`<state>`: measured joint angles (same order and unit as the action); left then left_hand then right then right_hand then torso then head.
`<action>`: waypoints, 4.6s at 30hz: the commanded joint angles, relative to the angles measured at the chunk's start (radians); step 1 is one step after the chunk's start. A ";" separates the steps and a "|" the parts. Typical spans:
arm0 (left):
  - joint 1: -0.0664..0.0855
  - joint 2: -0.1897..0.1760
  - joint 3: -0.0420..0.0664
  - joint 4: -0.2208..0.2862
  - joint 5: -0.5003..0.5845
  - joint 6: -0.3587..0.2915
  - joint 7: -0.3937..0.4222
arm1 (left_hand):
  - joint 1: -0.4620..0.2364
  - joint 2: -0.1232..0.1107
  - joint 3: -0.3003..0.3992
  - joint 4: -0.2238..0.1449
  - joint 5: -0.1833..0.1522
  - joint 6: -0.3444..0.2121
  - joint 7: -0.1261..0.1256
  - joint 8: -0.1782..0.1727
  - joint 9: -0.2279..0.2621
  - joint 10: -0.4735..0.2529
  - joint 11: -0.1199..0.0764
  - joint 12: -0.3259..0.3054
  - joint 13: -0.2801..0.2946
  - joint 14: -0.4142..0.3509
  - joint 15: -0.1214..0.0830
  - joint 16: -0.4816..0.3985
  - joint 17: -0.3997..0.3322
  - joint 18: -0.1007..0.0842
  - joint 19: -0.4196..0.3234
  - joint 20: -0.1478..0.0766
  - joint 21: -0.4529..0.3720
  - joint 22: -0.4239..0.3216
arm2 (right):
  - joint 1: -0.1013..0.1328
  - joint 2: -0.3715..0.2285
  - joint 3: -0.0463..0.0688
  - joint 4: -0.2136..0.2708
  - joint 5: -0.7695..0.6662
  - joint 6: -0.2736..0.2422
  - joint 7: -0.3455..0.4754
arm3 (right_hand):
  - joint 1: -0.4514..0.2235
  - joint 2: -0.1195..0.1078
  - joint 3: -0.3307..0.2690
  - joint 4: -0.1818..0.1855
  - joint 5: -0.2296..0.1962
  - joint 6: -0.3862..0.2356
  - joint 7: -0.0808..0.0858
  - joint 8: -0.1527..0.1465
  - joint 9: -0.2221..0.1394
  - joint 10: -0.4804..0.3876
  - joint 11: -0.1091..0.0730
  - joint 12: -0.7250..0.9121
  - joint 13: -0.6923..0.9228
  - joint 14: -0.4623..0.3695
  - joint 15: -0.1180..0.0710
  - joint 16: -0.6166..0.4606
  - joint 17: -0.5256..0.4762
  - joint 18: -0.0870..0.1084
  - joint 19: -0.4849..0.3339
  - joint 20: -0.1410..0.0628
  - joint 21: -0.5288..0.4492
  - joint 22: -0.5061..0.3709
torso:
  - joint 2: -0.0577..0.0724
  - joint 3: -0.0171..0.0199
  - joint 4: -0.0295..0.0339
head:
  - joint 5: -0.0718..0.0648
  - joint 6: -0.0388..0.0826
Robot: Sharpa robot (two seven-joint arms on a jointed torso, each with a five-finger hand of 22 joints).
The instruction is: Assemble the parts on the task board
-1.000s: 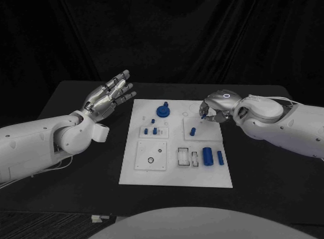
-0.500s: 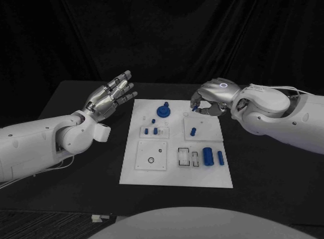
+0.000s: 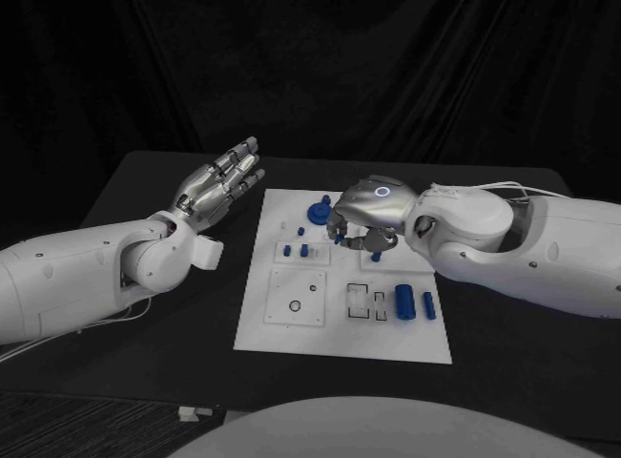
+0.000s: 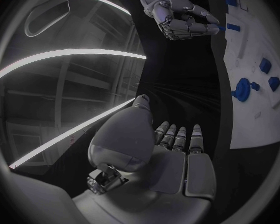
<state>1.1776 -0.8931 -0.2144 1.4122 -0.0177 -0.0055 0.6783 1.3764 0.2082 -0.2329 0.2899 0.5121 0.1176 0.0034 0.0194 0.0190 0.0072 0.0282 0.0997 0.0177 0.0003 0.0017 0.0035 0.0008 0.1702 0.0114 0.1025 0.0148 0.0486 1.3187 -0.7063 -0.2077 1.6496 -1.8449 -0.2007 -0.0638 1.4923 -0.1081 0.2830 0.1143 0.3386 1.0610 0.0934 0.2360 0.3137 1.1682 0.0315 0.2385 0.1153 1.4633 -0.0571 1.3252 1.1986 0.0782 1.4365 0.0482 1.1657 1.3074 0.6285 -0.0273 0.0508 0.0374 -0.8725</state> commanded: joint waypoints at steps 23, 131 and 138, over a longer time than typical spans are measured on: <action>-0.015 0.003 0.001 0.005 0.000 -0.053 0.175 | -0.011 -0.004 -0.010 -0.002 0.007 -0.006 -0.016 -0.002 -0.001 -0.005 -0.044 -0.005 -0.001 0.000 0.003 -0.004 -0.001 -0.009 -0.003 -0.008 -0.006 -0.011 | -0.090 0.099 0.000 -0.043 -0.124 0.047 0.007 | 0.014 -0.001 0.003 -0.009 -0.005 -0.016 0.006 -0.017 -0.005 0.006 0.006 -0.007 0.000 0.021 -0.002 0.005 0.001 -0.001 0.007 0.001 0.007 0.162 | 0.001 0.0004 0.0000 | 0.019 0.000; -0.022 0.018 0.001 -0.014 0.000 0.027 0.118 | 0.049 -0.005 0.020 -0.024 0.053 0.012 0.035 0.001 0.001 -0.005 0.004 -0.007 -0.002 0.000 0.100 -0.004 -0.001 -0.043 0.001 0.056 -0.004 -0.005 | -0.161 0.121 0.000 -0.079 -0.125 0.039 -0.030 | -0.068 -0.040 -0.012 0.000 -0.106 -0.272 -0.085 -0.169 -0.074 -0.228 0.042 -0.077 -0.001 -0.030 0.029 -0.048 -0.073 0.018 -0.047 0.030 -0.109 0.135 | 0.001 0.0006 0.0001 | 0.023 0.000; -0.022 0.018 0.001 -0.016 0.000 0.024 0.121 | 0.049 -0.006 0.020 -0.024 0.054 0.012 0.035 0.001 0.001 -0.005 0.003 -0.008 -0.002 0.000 0.101 -0.004 -0.001 -0.043 0.002 0.057 -0.004 -0.005 | -0.120 0.066 0.001 -0.049 -0.088 -0.016 -0.046 | -0.088 -0.034 -0.117 0.038 -0.156 -0.323 -0.108 -0.166 -0.105 -0.392 0.051 -0.085 -0.017 -0.038 0.035 -0.053 -0.085 0.021 -0.052 0.037 -0.133 0.131 | 0.000 0.0007 -0.0005 | 0.023 0.000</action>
<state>1.1566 -0.8765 -0.2143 1.3956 -0.0177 0.0113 0.6784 1.4153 0.1998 -0.2174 0.2687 0.5626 0.1305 0.0342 0.0194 0.0189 0.0035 0.0286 0.0955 0.0172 -0.0013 0.0951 0.0037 0.0015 0.1388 0.0119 0.1539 0.0148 0.0424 1.1877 -0.6331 -0.2090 1.5943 -1.9561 -0.1585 -0.0732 1.4157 -0.1423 0.1732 0.1496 0.1876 0.7443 -0.0160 0.0705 0.2109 0.7845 0.0819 0.1559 0.1005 1.4291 -0.0230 1.2740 1.1119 0.0944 1.3862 0.0840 1.0376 1.3080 0.6294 -0.0267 0.0508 0.0616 -0.8725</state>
